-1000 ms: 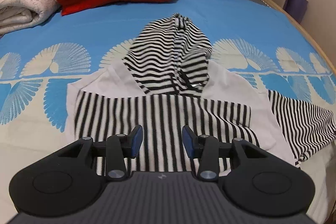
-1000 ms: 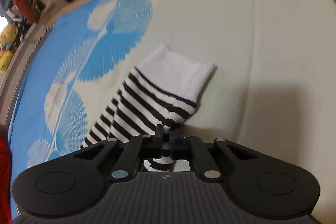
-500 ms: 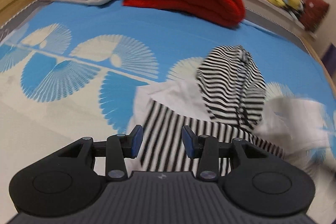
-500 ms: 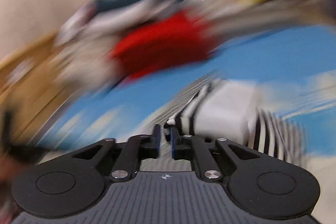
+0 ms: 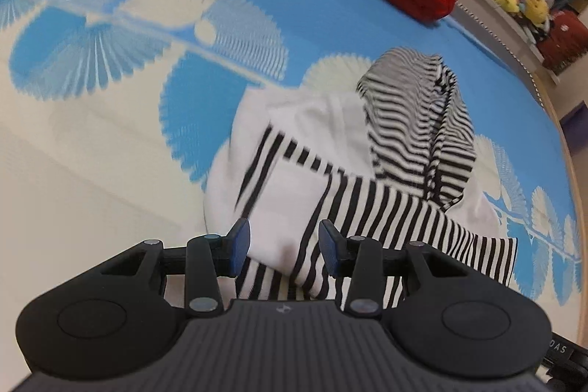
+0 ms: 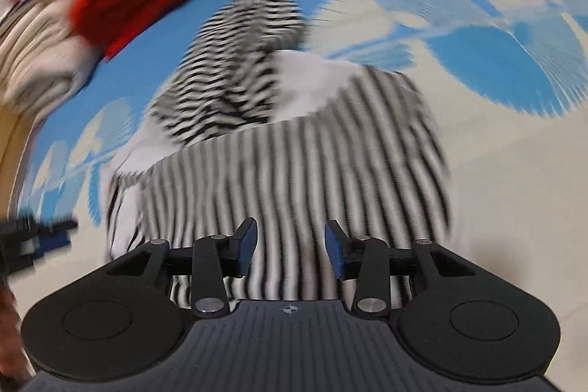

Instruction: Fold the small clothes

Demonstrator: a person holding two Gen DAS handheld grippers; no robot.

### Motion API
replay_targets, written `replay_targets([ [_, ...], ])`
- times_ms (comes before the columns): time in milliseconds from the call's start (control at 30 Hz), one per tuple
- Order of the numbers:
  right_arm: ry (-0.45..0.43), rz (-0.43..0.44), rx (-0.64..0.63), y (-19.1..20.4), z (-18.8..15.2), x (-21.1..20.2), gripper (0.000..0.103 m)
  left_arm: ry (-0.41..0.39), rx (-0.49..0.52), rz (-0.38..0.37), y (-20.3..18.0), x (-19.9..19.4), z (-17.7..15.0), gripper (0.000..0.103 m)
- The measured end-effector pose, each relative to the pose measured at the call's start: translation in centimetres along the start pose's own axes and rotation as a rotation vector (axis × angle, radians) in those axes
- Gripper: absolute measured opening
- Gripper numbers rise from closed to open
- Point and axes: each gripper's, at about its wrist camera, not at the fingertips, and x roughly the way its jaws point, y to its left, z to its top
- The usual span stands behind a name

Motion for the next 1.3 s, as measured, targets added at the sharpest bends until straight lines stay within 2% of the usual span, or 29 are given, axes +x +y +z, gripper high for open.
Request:
replay_targets([
  [100,0.009,-0.042,0.077,-1.3,0.3,0.6,0.043,0.06,-0.078,-0.023,1.1,2.4,-0.2,0.046],
  [200,0.015,-0.04,0.125,-2.1,0.8,1.0,0.043,0.107,-0.146,-0.036,1.6,4.5,-0.6,0.046],
  [400,0.02,-0.025,0.148,-1.7,1.0,0.9,0.043,0.133,-0.194,0.003,1.5,6.8,-1.1,0.044],
  [433,0.025,-0.025,0.154,-1.7,1.0,1.1,0.043,0.124,-0.193,0.008,1.4,6.8,-1.1,0.035],
  [467,0.031,-0.024,0.162,-1.7,0.9,1.2,0.043,0.112,-0.188,0.008,1.4,6.6,-1.2,0.015],
  [533,0.045,-0.026,0.185,-1.8,1.0,1.7,0.043,0.088,-0.179,-0.001,1.0,5.7,-1.1,0.013],
  [733,0.094,-0.09,0.238,-2.5,0.0,2.7,0.048,-0.028,-0.095,0.061,-1.1,-1.5,-2.3,0.013],
  [800,0.11,-0.137,0.235,-2.9,-0.5,3.0,0.048,-0.011,-0.109,0.093,-0.5,-2.0,-3.0,0.017],
  [867,0.126,-0.19,0.232,-3.6,-0.9,3.4,0.047,0.062,-0.172,0.109,0.7,-1.2,-3.3,0.019],
  [900,0.126,-0.204,0.233,-3.9,-1.1,3.5,0.045,0.061,-0.183,0.115,1.1,-1.1,-3.2,0.019],
  [967,0.131,-0.219,0.208,-4.1,-1.2,3.5,0.033,-0.005,-0.12,0.142,0.6,-1.9,-2.8,0.02],
  [1033,0.114,-0.24,0.211,-4.2,-1.2,3.1,0.032,-0.039,-0.039,0.086,-0.3,-2.2,-2.3,0.026],
  [1067,0.097,-0.267,0.205,-4.1,-1.1,2.8,0.034,-0.04,-0.01,0.053,-0.7,-1.9,-2.1,0.027],
  [1133,0.065,-0.29,0.175,-3.6,-1.0,2.4,0.036,-0.015,0.037,0.033,-1.2,-0.5,-2.1,0.028],
  [1167,0.049,-0.285,0.171,-3.4,-0.9,2.2,0.042,0.025,0.054,0.046,-1.2,0.8,-2.3,0.027],
  [1267,0.066,-0.21,0.132,-2.6,-0.7,2.6,0.049,0.143,0.024,0.091,0.0,4.4,-3.3,0.026],
  [1300,0.081,-0.202,0.112,-2.4,-0.7,2.9,0.05,0.156,0.01,0.102,0.5,5.0,-3.6,0.025],
])
